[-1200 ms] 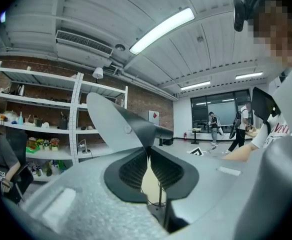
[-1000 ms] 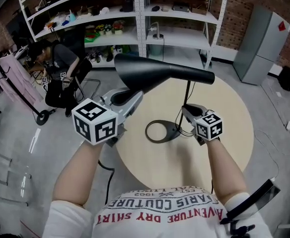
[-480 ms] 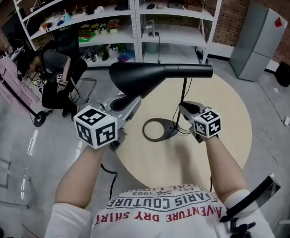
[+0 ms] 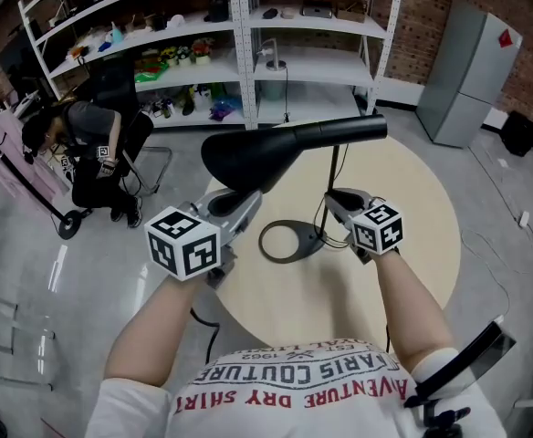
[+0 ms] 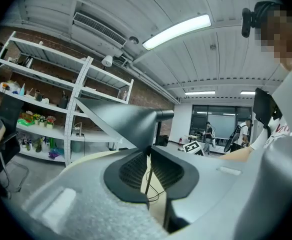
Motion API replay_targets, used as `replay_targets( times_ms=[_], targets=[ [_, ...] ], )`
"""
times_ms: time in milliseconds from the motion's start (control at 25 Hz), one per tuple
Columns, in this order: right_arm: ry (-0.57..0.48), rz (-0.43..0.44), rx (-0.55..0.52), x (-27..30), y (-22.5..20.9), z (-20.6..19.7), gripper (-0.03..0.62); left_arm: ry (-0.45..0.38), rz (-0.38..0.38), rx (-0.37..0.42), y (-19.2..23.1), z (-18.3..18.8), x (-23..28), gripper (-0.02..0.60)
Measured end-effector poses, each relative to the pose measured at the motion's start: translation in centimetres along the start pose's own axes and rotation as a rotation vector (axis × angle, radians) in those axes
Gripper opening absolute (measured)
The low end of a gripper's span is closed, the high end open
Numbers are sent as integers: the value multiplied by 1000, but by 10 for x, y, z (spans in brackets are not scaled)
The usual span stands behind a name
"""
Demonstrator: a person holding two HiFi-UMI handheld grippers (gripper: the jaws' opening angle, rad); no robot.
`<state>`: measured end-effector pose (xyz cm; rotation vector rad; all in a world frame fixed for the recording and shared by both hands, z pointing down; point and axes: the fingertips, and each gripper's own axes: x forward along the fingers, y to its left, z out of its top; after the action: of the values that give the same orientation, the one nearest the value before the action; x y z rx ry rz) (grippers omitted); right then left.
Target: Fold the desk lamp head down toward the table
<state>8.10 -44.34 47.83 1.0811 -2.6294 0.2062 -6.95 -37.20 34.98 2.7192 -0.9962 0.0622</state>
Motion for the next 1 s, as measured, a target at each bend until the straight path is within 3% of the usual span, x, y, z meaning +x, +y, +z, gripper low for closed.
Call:
replay_targets(
  times_ms=[1000],
  targets=[
    [-21,2,32,-1,-1,-9,55,-71,-43,-168,-10,-45,27,35]
  ],
)
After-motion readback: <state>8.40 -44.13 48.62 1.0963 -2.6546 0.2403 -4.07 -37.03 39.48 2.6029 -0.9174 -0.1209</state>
